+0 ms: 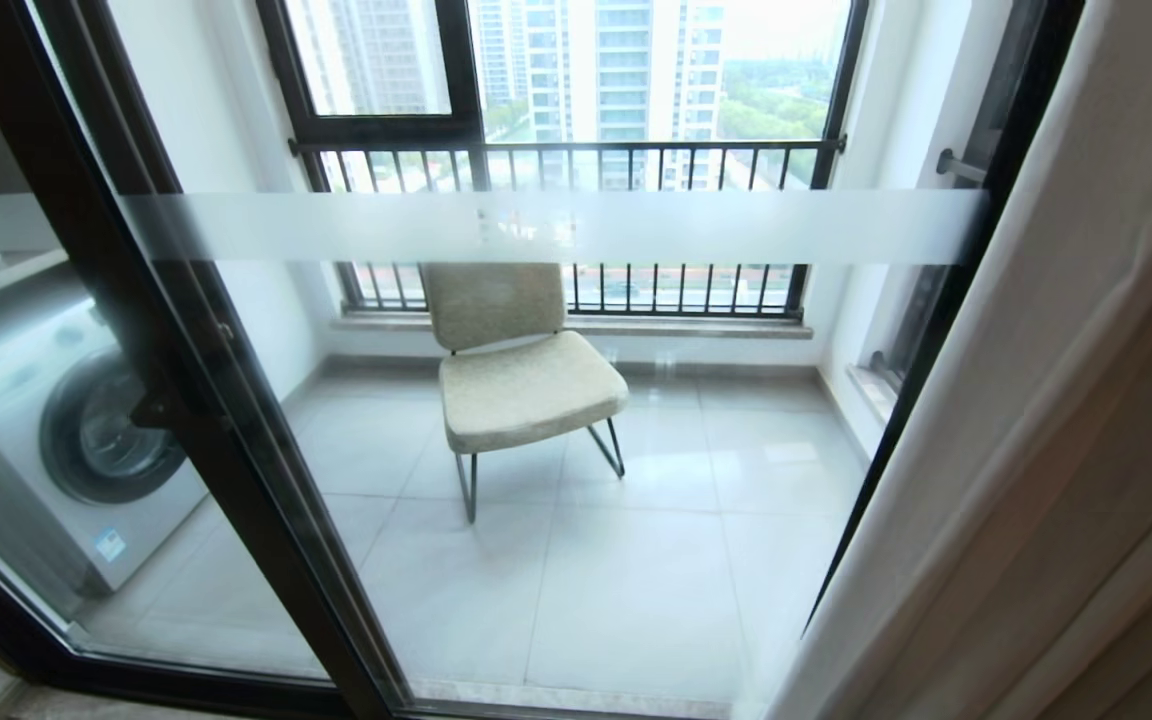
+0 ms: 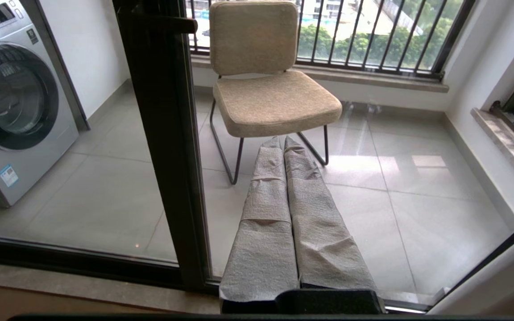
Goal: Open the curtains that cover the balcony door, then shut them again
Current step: Pull the inner curtains open on both sides
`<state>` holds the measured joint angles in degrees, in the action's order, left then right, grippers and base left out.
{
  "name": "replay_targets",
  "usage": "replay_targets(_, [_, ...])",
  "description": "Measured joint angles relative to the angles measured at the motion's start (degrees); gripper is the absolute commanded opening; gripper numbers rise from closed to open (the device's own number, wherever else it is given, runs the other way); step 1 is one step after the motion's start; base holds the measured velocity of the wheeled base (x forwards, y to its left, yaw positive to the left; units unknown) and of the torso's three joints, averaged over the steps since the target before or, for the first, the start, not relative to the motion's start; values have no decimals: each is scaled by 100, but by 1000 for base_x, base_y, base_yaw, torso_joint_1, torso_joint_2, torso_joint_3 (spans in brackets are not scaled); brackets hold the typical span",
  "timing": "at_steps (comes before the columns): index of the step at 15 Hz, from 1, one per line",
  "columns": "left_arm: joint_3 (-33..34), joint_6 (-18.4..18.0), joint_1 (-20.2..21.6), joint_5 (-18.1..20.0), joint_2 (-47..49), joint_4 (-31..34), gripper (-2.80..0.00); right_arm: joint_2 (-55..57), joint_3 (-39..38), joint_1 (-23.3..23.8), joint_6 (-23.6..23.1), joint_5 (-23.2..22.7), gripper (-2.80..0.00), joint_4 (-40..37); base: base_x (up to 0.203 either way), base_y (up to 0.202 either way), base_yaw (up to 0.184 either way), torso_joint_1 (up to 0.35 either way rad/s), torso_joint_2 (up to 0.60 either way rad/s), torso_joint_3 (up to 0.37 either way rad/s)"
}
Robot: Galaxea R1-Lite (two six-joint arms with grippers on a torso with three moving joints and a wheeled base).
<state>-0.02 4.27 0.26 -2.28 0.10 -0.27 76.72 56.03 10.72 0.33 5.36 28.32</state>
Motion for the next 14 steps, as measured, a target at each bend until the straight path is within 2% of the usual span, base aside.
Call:
replay_targets(7, [0, -2, 7, 2, -2, -4, -280, -92, 28, 2, -4, 12, -280, -29, 0, 0, 0, 0, 0, 0])
replay_targets(10, [0, 0, 4, 2, -2, -6, -280, -242, 28, 2, -4, 210, -280, -84, 0, 0, 0, 0, 0, 0])
replay_targets(14, [0, -2, 4, 1, -2, -5, -280, -533, 20, -5, -30, 245, -280, -357, 0, 0, 0, 0, 0, 0])
